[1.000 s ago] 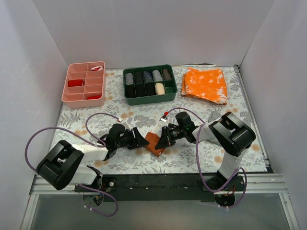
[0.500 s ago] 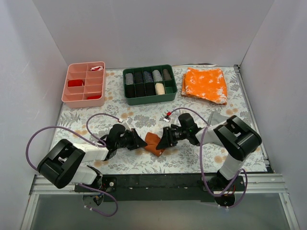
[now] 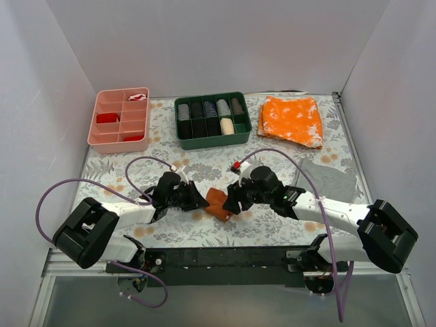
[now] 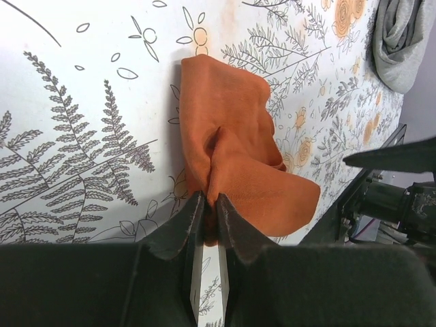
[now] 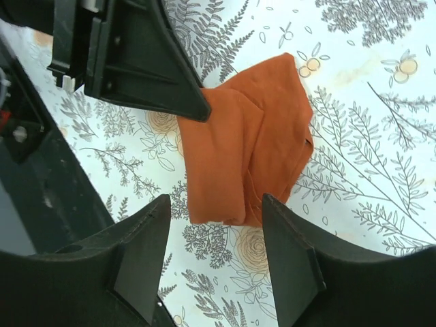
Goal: Roll the underwear
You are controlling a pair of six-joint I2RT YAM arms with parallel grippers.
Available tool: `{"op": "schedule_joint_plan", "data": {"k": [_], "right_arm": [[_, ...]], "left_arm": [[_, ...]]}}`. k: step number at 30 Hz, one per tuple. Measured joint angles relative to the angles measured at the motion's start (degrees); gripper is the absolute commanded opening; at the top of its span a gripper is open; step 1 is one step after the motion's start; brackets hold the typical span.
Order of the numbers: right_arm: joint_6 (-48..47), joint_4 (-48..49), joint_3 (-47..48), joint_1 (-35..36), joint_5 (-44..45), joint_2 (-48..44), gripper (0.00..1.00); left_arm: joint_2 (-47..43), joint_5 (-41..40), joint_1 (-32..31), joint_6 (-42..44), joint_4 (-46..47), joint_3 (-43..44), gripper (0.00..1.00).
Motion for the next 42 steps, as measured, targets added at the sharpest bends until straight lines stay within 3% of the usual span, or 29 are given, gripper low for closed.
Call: {"op": "schedule_joint_plan", "data": {"k": [7,14,17,21,24,29,31,33,42], "right_arm": [[-5.05,-4.66,5.01,10.23,13.6,5.51,0.64],[-7.67,-7.74,8.15,13.9,19.85,12.87,0.59],[-8.24,-7.85,8.33,14.32,20.65,13.57,0.42],[-8.07,-7.45,8.33,14.6,21.2,13.55,0.12],[-7.13,-7.02,7.96,14.58,21.31,13.0,0.07],[-3.82,-4.39,4.81,13.7,19.1,10.82,0.04],[-1.62,-3.1,3.48,12.09,16.83,10.1,0.04],[1.01,-1.46,1.79,9.68,13.92,9.27,0.04],[17.35,12.79,-7.72,-2.34,-3.8,8.9,0.03]], "left_arm": [[0.66,0.2,0.0,0.39,-1.97,1.11,0.1],[0.87,0.24,0.0,0.61,-3.21,1.7,0.11],[0.92,0.24,0.0,0.7,-3.5,1.92,0.11],[0.92,0.26,0.0,0.81,-3.54,1.92,0.11],[0.9,0.24,0.0,0.83,-3.67,1.92,0.17],[-0.5,-0.33,-0.02,1.16,-5.35,2.14,0.3],[-1.84,-1.51,0.0,1.27,-6.69,2.43,0.46],[-3.74,-2.75,0.0,1.57,-8.13,2.75,0.55],[-11.19,-4.57,0.0,1.46,-9.31,3.26,0.63]]}}
